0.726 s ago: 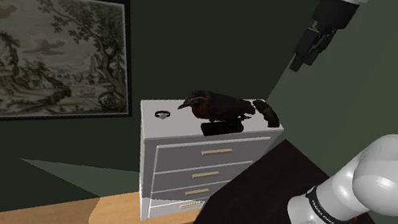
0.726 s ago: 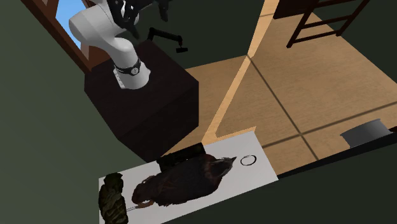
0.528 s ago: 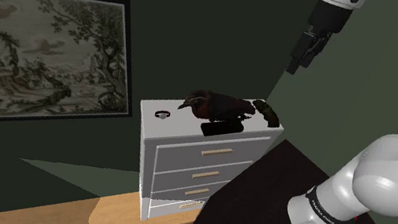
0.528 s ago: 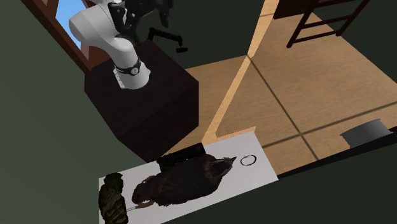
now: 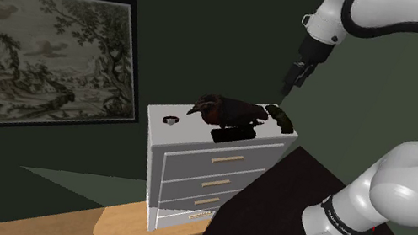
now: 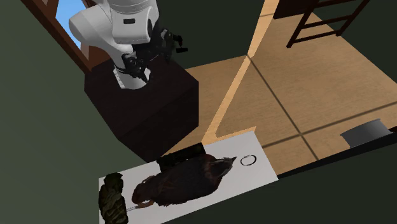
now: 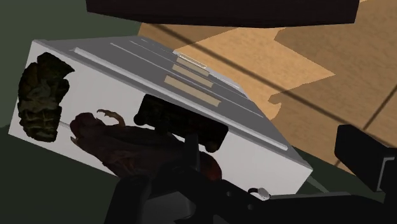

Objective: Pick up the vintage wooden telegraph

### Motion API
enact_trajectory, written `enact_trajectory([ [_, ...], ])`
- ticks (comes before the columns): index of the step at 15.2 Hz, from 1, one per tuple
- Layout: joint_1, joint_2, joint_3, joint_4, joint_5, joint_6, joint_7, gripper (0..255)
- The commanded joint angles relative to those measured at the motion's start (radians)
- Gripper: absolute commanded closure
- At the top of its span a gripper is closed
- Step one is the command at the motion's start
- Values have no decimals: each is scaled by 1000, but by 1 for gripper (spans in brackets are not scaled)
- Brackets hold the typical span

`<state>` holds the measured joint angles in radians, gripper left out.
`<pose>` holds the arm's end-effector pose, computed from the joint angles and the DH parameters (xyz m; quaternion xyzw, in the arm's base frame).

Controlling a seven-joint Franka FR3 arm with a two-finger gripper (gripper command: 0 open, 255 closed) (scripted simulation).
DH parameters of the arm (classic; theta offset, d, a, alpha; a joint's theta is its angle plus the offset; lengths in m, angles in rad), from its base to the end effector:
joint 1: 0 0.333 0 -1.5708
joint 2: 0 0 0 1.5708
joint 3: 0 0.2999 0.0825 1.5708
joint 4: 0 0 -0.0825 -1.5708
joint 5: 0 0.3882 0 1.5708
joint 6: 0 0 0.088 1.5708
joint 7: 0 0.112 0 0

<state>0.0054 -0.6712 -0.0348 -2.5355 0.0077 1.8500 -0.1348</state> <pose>0.3598 -0.0102 0.4724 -0.9983 -0.0554 0.0062 0.0150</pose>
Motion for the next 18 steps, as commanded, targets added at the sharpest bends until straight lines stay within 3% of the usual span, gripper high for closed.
enact_trajectory([
  [1, -8, 24, -18, -49, -17, 87, -32, 0],
  [11, -26, 322, -99, -135, -62, 523, -167, 0],
  [18, -20, 618, -151, -85, -21, 807, -295, 0],
])
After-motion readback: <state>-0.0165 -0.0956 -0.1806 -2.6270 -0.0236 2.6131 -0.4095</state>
